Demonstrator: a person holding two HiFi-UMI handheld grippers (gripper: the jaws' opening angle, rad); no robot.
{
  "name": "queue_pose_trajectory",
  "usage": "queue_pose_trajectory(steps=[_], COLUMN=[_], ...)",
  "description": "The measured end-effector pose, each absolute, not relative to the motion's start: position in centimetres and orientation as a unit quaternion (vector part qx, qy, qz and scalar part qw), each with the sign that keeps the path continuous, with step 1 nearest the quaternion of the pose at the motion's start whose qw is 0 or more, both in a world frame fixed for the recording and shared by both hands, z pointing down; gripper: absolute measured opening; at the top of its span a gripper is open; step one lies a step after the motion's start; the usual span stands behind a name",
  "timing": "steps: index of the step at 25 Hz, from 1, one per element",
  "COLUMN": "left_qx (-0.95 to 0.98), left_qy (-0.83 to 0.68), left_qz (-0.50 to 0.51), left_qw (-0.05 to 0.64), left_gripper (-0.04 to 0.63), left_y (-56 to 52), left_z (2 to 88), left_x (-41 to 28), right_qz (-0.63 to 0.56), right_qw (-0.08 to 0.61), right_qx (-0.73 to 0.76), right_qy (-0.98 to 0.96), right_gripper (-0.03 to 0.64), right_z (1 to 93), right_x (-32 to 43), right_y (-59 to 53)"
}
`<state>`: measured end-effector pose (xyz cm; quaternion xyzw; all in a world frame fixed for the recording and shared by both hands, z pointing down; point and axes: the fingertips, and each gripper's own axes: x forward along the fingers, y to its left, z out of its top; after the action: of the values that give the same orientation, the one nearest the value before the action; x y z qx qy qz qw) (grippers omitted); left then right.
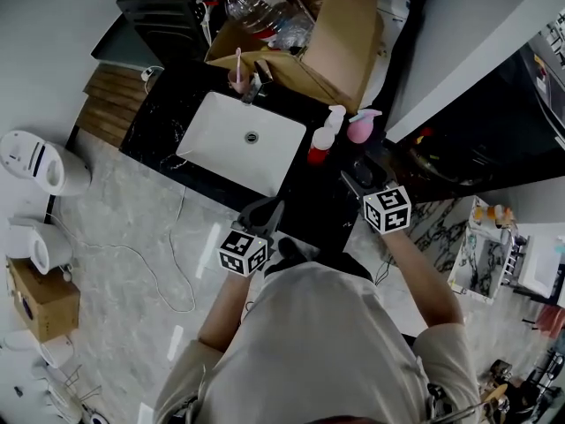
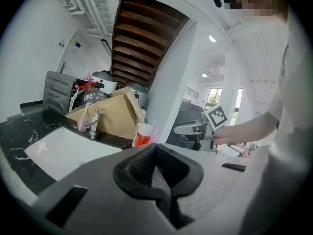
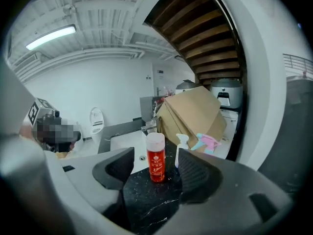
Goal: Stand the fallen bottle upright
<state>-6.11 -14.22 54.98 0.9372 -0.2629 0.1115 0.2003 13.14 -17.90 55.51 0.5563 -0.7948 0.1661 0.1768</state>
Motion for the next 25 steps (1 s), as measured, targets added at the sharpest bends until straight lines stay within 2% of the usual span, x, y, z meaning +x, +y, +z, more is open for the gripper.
queue_pose_trajectory(steps=[9,16,20,25], left_qx=[0.941,0.939,0.936,0.935], left_qy=[-0.272,-0.292,-0.305,-0.315], left_qz=[0.095,0.087,0.08,0.072], left_qw=[0.175,0.161,0.156,0.146], left_gripper=[0.008,0.008,0.008,0.008], left_y=[-13.2,-12.0,-11.6,-10.9], left_z=[51.9,49.7,48.5,47.5], left_x=[-4.5,-4.6,-4.8,-4.8], right_qz=[0.16,0.156,0.13,0.13], right_qw=[0.167,0.13,0.115,0.1], right_qx=[0.578,0.551,0.534,0.522], right_qy=[-0.783,-0.809,-0.827,-0.837], right_gripper=[0.192,0.152,0.097,0.064], right_z=[52.1,49.5,47.6,46.8], right_x=[15.7,15.1,14.3,14.0], right_y=[-14.3,-12.0,-10.9,-10.0])
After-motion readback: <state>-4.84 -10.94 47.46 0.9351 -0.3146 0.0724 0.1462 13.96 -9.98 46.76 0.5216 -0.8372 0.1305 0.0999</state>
